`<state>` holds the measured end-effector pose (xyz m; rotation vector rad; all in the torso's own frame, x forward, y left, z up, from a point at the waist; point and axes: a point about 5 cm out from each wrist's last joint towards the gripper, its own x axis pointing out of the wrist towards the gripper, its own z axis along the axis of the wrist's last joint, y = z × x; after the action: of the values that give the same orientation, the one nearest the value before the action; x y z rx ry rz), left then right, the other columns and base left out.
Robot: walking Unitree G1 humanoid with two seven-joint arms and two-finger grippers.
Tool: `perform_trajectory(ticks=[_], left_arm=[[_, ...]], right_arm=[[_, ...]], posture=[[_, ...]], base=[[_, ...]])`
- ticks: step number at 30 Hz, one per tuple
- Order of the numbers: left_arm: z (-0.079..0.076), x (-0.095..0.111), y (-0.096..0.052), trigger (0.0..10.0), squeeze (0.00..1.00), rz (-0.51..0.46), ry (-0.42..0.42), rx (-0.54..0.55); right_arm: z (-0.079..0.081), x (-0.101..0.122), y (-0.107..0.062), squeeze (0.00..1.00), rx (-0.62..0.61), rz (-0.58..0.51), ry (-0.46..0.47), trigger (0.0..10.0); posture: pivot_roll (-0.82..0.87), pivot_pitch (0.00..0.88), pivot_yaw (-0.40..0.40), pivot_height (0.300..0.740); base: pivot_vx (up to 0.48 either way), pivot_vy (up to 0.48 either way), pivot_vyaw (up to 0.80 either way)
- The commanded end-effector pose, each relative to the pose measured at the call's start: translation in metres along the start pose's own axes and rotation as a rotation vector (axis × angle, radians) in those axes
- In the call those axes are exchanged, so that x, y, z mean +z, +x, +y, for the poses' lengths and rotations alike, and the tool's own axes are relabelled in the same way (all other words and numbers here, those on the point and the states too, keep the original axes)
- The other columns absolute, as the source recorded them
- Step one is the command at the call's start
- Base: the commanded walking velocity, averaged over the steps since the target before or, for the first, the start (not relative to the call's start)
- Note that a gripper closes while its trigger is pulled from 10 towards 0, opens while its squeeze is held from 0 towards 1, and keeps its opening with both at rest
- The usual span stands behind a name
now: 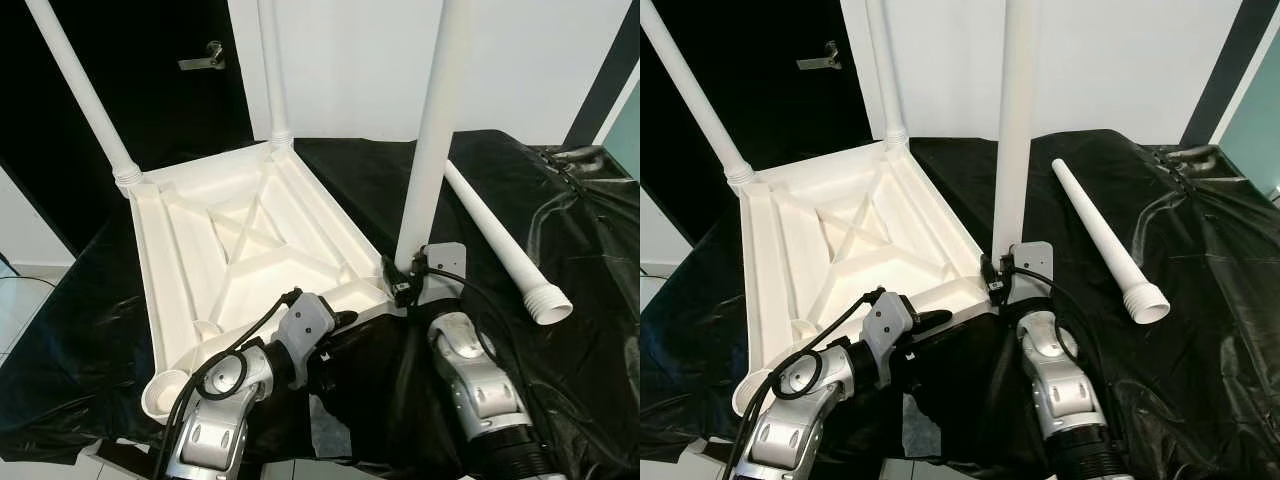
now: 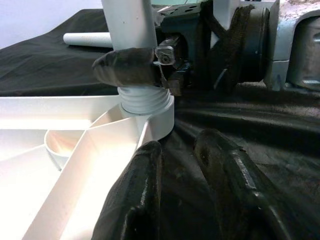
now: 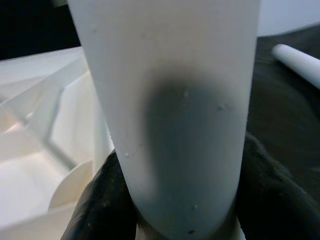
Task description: Building children table
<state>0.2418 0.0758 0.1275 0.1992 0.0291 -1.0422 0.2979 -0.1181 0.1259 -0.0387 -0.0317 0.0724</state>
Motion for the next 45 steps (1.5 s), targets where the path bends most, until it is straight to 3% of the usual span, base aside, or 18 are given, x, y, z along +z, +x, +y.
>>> perform_trajectory(ticks=[1, 18, 19, 20, 21, 27, 30, 31, 34, 35, 36, 38, 45], left_arm=[[0.006, -0.002, 0.0, 10.0, 0.0, 0.011, -0.015, 0.116], [0.008, 0.002, 0.0, 10.0, 0.0, 0.005, -0.01, 0.121], [0.008, 0.002, 0.0, 10.0, 0.0, 0.005, -0.01, 0.121], [0.008, 0.002, 0.0, 10.0, 0.0, 0.005, -0.01, 0.121], [0.008, 0.002, 0.0, 10.0, 0.0, 0.005, -0.011, 0.124], [0.009, 0.003, 0.0, 10.0, 0.0, 0.003, -0.011, 0.127], [0.01, 0.003, -0.001, 10.0, 0.0, 0.001, -0.013, 0.13], [0.011, 0.003, -0.001, 10.0, 0.0, 0.002, -0.012, 0.131], [0.011, 0.003, -0.001, 10.0, 0.0, 0.003, -0.012, 0.131], [0.011, 0.003, -0.001, 10.0, 0.0, 0.004, -0.011, 0.129], [0.011, 0.003, -0.001, 10.0, 0.0, 0.004, -0.011, 0.129], [0.011, 0.003, 0.0, 10.0, 0.0, 0.005, -0.01, 0.123], [0.012, 0.002, 0.001, 10.0, 0.0, 0.014, 0.003, 0.112]], right_arm=[[0.0, -0.013, -0.004, 0.0, -0.042, 0.072, -0.008, 10.0], [0.005, 0.0, -0.003, 0.0, -0.038, 0.021, 0.007, 10.0], [0.004, 0.0, -0.003, 0.11, -0.037, 0.022, 0.009, 10.0], [0.004, 0.0, -0.003, 0.11, -0.037, 0.022, 0.009, 10.0], [0.003, 0.002, -0.003, 1.0, -0.029, 0.015, 0.013, 10.0], [0.002, 0.004, -0.003, 1.0, 0.002, -0.001, 0.009, 10.0], [-0.004, 0.009, -0.005, 1.0, 0.08, -0.034, -0.001, 10.0], [-0.008, 0.01, -0.006, 0.82, 0.139, -0.044, -0.004, 10.0], [-0.01, 0.011, -0.007, 0.82, 0.178, -0.049, -0.005, 10.0], [-0.011, 0.012, -0.008, 0.0, 0.228, -0.055, -0.011, 10.0], [-0.011, 0.012, -0.008, 0.0, 0.228, -0.055, -0.011, 10.0], [-0.015, 0.012, -0.007, 0.0, 0.34, -0.055, -0.056, 10.0], [-0.03, 0.008, 0.006, 0.0, 0.474, -0.03, -0.172, 10.0]], posture=[[0.03, 0.0, 0.036, 0.74], [0.04, 0.0, 0.039, 0.74], [0.04, 0.0, 0.039, 0.74], [0.04, 0.0, 0.039, 0.74], [0.04, 0.0, 0.037, 0.74], [0.04, 0.0, 0.035, 0.74], [0.04, 0.0, 0.038, 0.74], [0.03, 0.0, 0.039, 0.74], [0.03, 0.0, 0.039, 0.74], [0.03, 0.0, 0.044, 0.74], [0.03, 0.0, 0.044, 0.74], [0.03, 0.0, 0.051, 0.74], [0.03, 0.0, 0.053, 0.74]], base=[[0.0, 0.0, 0.0], [0.0, 0.0, 0.0], [0.0, 0.0, 0.0], [0.0, 0.0, 0.0], [0.0, 0.0, 0.0], [0.0, 0.0, 0.0], [0.0, 0.0, 0.0], [0.0, 0.0, 0.0], [0.0, 0.0, 0.0], [0.0, 0.0, 0.0], [0.0, 0.0, 0.0], [0.0, 0.0, 0.0], [0.0, 0.0, 0.0]])
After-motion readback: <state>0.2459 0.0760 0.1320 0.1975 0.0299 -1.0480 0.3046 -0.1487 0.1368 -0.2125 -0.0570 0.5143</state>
